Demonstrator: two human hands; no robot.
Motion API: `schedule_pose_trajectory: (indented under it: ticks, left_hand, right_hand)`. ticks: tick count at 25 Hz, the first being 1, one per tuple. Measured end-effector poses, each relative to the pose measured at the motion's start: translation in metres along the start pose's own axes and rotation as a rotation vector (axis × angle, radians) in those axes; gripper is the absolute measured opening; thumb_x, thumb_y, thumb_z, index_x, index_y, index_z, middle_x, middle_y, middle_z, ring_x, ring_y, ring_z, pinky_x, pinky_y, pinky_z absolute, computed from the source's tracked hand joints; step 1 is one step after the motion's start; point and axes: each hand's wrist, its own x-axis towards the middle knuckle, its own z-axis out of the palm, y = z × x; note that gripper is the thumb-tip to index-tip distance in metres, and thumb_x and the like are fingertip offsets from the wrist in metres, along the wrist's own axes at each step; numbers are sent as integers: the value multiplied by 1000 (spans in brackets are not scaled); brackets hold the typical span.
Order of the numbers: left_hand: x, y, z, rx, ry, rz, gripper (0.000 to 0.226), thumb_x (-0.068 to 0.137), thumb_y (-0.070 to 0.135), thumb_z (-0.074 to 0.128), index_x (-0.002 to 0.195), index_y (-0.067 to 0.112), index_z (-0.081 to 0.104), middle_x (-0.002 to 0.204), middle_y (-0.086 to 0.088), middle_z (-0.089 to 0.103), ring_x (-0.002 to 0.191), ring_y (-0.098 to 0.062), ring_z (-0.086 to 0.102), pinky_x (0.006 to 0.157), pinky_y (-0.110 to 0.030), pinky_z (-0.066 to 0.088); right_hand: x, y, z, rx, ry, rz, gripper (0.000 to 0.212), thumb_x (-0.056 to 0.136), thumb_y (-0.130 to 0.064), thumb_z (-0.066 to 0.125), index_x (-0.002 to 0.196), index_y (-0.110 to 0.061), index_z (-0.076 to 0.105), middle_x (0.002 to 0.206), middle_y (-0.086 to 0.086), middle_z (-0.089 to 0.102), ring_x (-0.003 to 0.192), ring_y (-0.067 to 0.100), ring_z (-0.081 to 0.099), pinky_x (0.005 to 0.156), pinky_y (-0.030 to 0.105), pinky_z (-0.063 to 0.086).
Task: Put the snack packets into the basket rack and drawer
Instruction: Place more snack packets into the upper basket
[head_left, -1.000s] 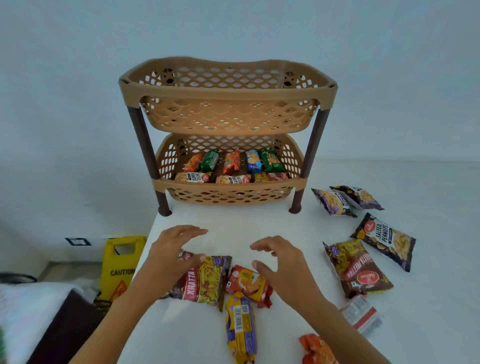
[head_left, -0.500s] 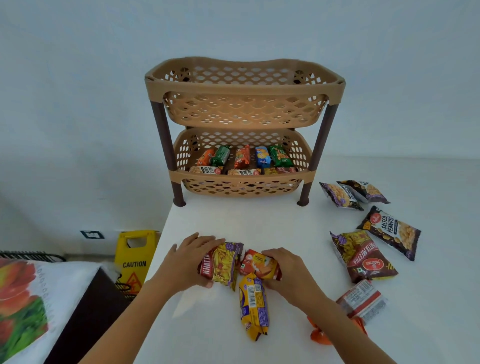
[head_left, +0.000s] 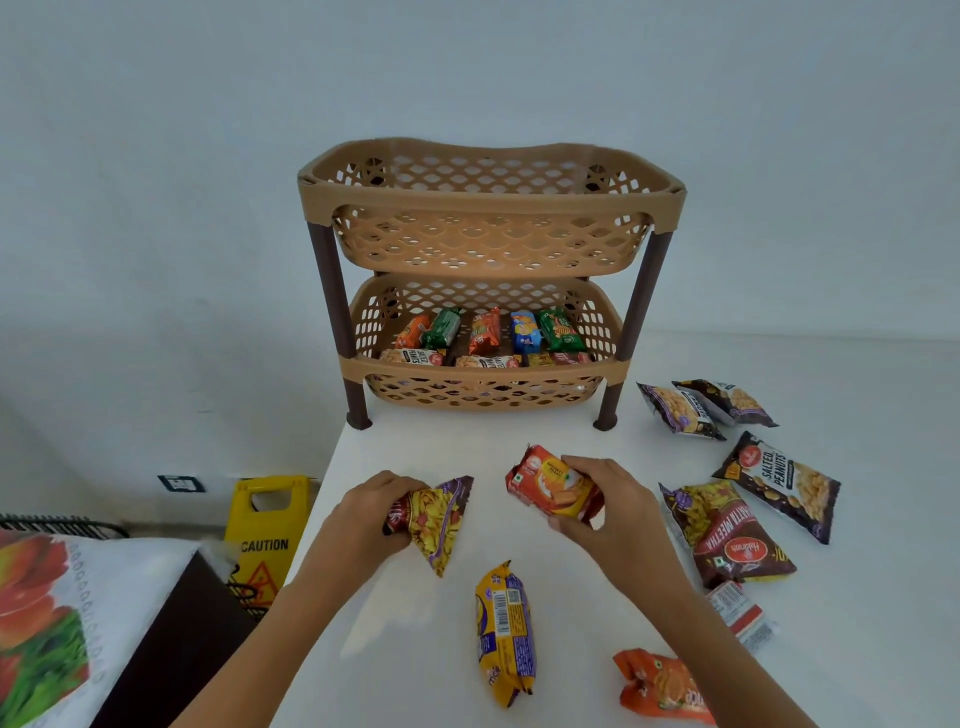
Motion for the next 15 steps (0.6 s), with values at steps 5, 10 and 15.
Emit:
schedule_pose_trajectory:
  ticks: [5, 10, 15]
  left_hand:
    - [19, 38, -54, -13, 211, 138, 51, 72, 16, 78, 119, 25, 59, 113, 12, 58, 101, -7, 56, 82, -7, 39]
    - [62, 88, -132, -72, 419, 282, 59, 67, -2, 75, 118, 25, 60, 113, 21, 54, 105, 12, 46, 85, 4, 34]
    - [125, 118, -196, -346, 580, 203, 49, 73, 12, 69, 111, 40, 59, 99, 29, 64, 89, 17, 57, 77, -3, 42]
  right_hand:
    - [28, -20, -35, -7, 205, -99, 60, 71, -20, 80, 125, -13, 54, 116, 5, 60, 100, 8, 51, 70, 3, 35]
    - [79, -47, -74, 25, 445, -204, 63, 71, -19, 79, 127, -16, 51, 119, 4, 57, 106, 13, 54, 71, 4, 38]
    - [148, -72, -107, 94, 527, -340, 61, 72, -23, 79, 126, -21, 50, 120, 0, 56, 107, 9, 55, 73, 2, 44]
